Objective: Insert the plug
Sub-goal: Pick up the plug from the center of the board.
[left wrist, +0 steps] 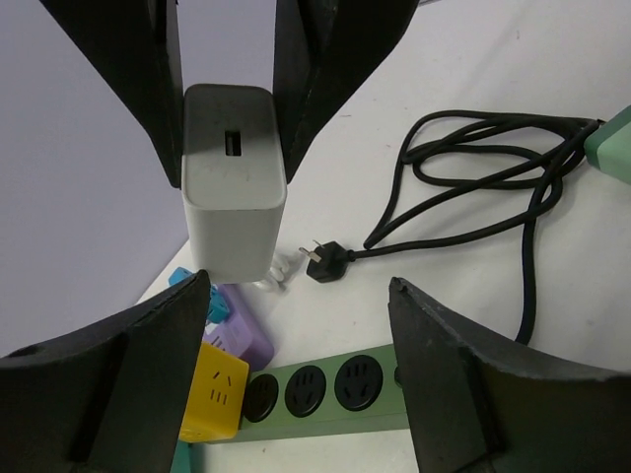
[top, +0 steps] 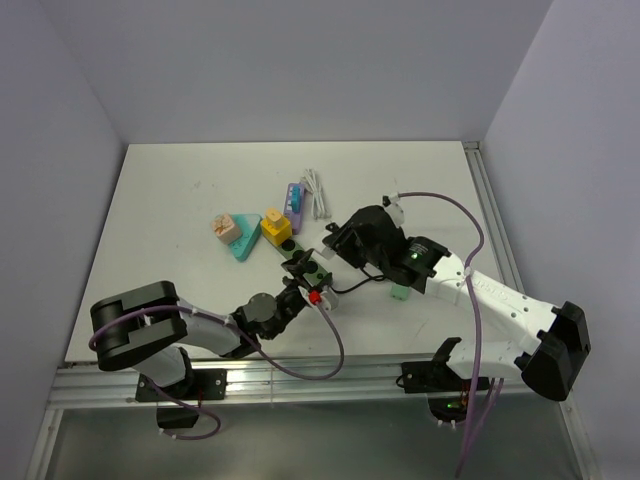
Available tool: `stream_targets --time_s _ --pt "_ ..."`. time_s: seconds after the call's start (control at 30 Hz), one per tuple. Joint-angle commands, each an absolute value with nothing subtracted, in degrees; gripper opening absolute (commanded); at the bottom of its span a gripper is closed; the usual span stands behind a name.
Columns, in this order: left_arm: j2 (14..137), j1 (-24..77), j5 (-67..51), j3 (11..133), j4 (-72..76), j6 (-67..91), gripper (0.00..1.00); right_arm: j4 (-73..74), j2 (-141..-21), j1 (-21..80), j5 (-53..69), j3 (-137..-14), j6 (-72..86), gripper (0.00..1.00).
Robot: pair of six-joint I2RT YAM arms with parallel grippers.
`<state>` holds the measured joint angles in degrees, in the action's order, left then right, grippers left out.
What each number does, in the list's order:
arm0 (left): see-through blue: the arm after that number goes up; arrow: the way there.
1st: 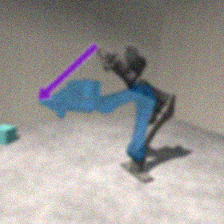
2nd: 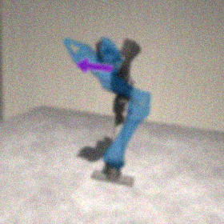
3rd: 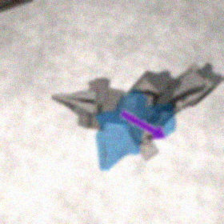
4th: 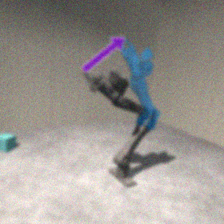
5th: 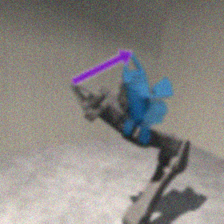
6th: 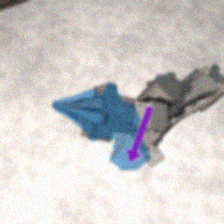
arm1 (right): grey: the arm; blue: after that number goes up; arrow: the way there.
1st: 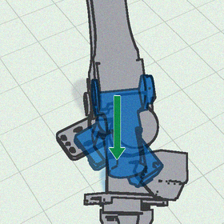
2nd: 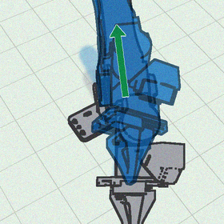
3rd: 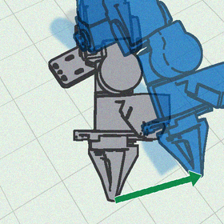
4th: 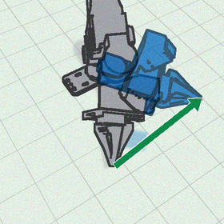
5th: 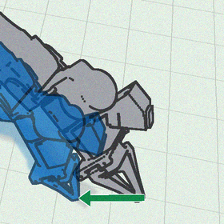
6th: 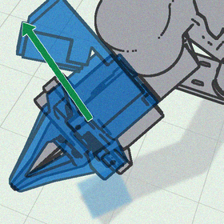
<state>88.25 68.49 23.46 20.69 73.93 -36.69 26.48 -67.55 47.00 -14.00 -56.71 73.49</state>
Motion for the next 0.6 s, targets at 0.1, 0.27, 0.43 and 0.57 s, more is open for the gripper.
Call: stream_targets --time_s 0.1,0.27,0.43,0.57 --pt "86.4 69.0 22.8 23.6 86.6 -38.7 0.65 25.0 -68.1 47.8 -14.8 -56.6 73.9 0.0" --pt "84.9 69.0 21.7 23.0 86.7 -39.1 0.61 24.4 -68.7 48.3 -14.0 -56.7 74.0 0.0" --pt "85.5 69.0 22.1 23.9 86.5 -40.1 0.52 25.1 -69.3 49.5 -15.2 -58.0 74.1 0.0" --pt "86.5 69.0 22.1 24.3 86.8 -40.9 0.45 25.2 -69.3 50.4 -15.4 -58.0 74.7 0.0"
